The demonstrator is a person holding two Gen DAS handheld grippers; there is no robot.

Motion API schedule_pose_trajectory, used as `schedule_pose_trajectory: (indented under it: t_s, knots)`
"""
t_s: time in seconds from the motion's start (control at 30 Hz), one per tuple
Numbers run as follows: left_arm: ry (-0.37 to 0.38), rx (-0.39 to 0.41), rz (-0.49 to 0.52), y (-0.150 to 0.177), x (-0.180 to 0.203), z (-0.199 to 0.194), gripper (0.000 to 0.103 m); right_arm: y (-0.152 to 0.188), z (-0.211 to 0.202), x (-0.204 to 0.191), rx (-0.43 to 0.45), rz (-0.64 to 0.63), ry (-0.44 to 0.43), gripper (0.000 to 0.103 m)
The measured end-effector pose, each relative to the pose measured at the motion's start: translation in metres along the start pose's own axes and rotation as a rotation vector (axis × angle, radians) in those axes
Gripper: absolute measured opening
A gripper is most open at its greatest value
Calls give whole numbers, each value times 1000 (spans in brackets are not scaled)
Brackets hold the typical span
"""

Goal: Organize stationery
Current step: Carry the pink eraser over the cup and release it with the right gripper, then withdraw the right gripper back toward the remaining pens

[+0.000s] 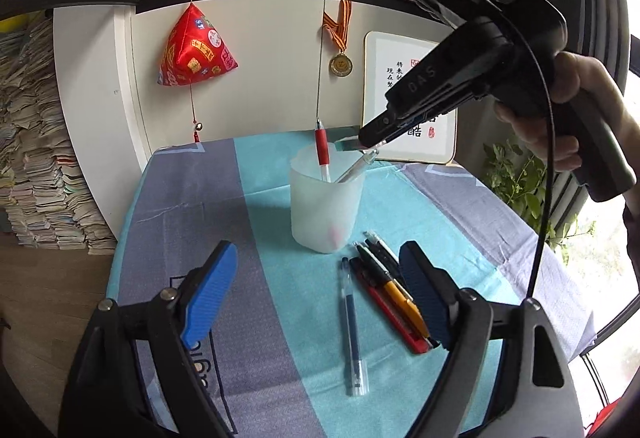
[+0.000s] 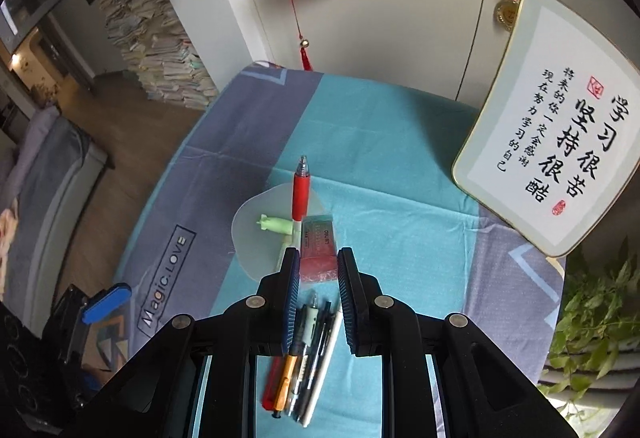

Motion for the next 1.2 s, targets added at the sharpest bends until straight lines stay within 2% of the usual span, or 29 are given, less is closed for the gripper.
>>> schedule_pose_trajectory:
  t_s: [0.1,0.3,0.43,0.53,0.67,0.8,0.93,1.2]
  knots:
    - [0,-15,-9,6,-4,3,82,-2,13,-8,-45,-17,26,21]
    - [49,-48,-82,21,-10,9,82,-12,7,-16,22,-2,35,21]
    - [47,-51,-96,24,-12,9,82,-13,3,-17,16,-3,29,21]
    - [48,-49,-108,26,-13,7,82,-7,-2,-12,47,13,32,21]
    - [47,-63,-101,28,-12,10,82,16,-15,-8,99,26,4,21]
    - [66,-75,-103,36,-7,14,82,47,-15,-6,111,15,30,21]
    - [89,-100,-110,45,-2,20,82,80,5,-1,69,24,37,21]
    - [64,-133,-73,55,8,29,82,128,48,-2,41,62,12,21]
Point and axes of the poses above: each gripper's, at about its wrist camera, not at the fingertips, and z roughly the way its jaws point, x to its right, y to its underside, the point moved 6 cm from there along z, roughly the way its jaws point, and after that the axes turned 10 degrees about -x, right-handed, at the moved point
